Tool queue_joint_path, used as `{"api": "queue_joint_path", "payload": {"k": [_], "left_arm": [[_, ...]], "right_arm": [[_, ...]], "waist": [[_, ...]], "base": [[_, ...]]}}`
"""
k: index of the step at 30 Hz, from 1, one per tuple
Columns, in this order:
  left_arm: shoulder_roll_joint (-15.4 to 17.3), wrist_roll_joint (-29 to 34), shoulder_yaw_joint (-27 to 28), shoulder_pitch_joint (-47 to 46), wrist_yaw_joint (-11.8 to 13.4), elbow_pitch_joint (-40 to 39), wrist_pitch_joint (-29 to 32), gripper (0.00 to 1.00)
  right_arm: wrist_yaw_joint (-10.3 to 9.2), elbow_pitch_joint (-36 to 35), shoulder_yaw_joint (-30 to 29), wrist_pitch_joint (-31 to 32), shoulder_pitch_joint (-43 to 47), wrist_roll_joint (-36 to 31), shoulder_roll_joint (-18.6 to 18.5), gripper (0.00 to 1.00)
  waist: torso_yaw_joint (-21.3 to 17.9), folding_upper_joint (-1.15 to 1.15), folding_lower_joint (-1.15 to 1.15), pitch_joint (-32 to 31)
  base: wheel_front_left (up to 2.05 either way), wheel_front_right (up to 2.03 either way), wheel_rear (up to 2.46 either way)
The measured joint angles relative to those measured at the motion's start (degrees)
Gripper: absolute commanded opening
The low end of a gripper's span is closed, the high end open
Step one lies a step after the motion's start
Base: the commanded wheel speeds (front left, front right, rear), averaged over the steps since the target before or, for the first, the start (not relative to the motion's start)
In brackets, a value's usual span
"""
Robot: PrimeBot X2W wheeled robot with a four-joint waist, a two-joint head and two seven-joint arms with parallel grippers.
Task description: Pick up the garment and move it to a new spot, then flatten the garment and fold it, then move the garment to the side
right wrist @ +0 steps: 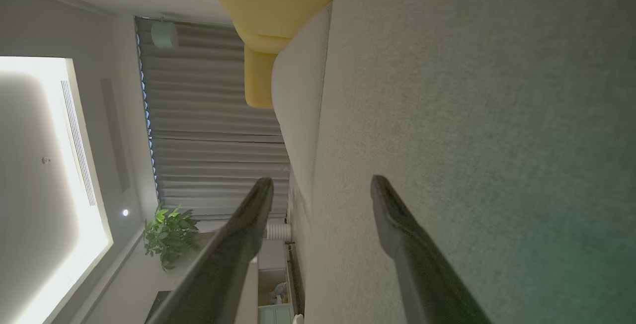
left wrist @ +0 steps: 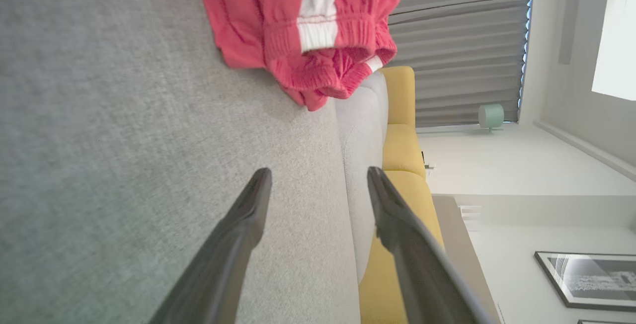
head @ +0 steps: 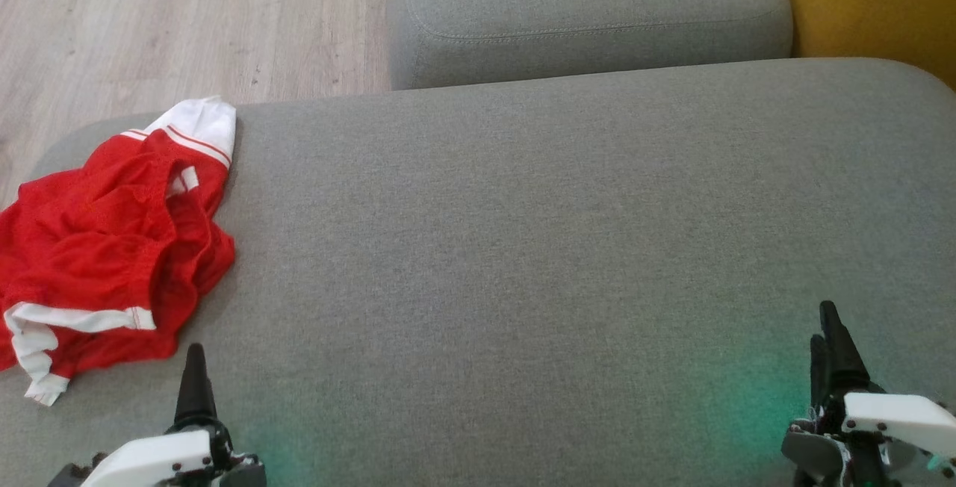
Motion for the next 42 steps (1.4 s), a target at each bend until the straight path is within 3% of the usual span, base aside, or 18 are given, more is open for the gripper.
{"api": "queue_joint_path", "payload": {"k": [23, 42], "left_arm": [[0.05, 21.16, -5.03, 0.04, 1.60, -4.79, -3.87, 1.00], [2.05, 35.15, -10.88, 0.01, 5.46, -6.90, -6.88, 1.00]], "right_arm": [[0.01, -3.74, 4.35, -3.91, 0.05, -21.17, -0.02, 1.00], [0.02, -4.77, 8.00, -6.60, 0.05, -35.54, -0.05, 1.00]], "waist": [[0.23, 0.00, 0.00, -0.23], [0.24, 0.00, 0.00, -0.44]], "base": [[0.00, 0.00, 0.00], [0.00, 0.00, 0.00]]}}
